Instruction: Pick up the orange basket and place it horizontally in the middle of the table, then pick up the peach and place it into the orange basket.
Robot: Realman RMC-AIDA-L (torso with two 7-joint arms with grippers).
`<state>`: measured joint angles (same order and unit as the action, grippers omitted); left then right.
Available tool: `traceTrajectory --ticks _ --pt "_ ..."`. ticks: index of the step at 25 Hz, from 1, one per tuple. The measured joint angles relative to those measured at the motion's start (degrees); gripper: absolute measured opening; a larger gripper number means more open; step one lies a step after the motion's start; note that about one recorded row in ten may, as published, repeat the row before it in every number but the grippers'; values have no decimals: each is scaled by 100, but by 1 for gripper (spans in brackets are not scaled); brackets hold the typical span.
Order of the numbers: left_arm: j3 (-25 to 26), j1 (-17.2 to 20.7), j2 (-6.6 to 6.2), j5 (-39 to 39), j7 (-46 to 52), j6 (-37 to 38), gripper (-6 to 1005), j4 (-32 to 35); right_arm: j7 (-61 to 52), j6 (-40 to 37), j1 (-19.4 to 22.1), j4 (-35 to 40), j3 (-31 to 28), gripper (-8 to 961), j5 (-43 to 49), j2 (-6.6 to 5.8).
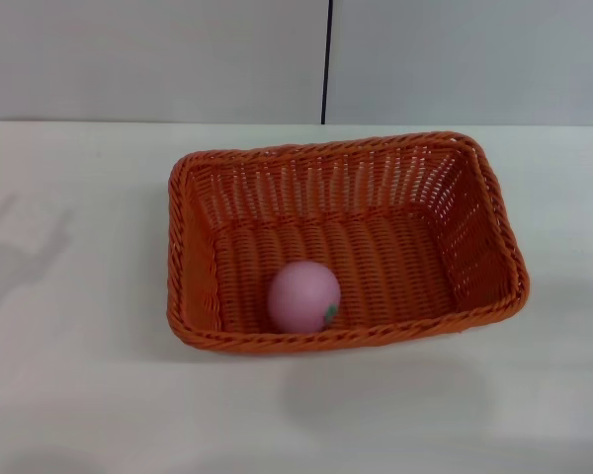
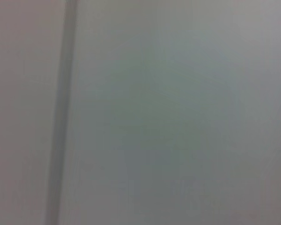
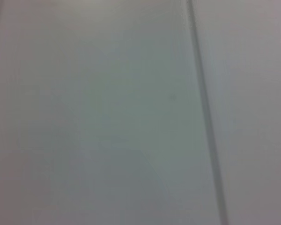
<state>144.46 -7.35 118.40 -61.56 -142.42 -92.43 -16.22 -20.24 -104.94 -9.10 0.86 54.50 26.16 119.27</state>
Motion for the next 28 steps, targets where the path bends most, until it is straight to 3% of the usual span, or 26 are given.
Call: traceTrajectory --ticks 2,8,14,19,25,28 --pt "391 121 0 306 -450 19 799 456 36 7 -5 -171 -363 472 -3 -1" --pt "1096 194 7 364 -1189 45 818 1061 -3 404 3 -207 -480 501 28 -38" --pt "1216 247 15 367 -1303 177 819 1276 55 743 -89 -153 -526 530 61 -19" --pt "1383 271 30 373 -1305 213 819 1356 -8 871 -200 -203 -602 708 50 -2" --pt "1426 258 31 373 -1314 249 819 1480 -63 908 -308 -281 -648 837 49 12" --pt "1430 247 34 373 -1318 237 819 1515 -72 929 -359 -344 -664 837 49 10"
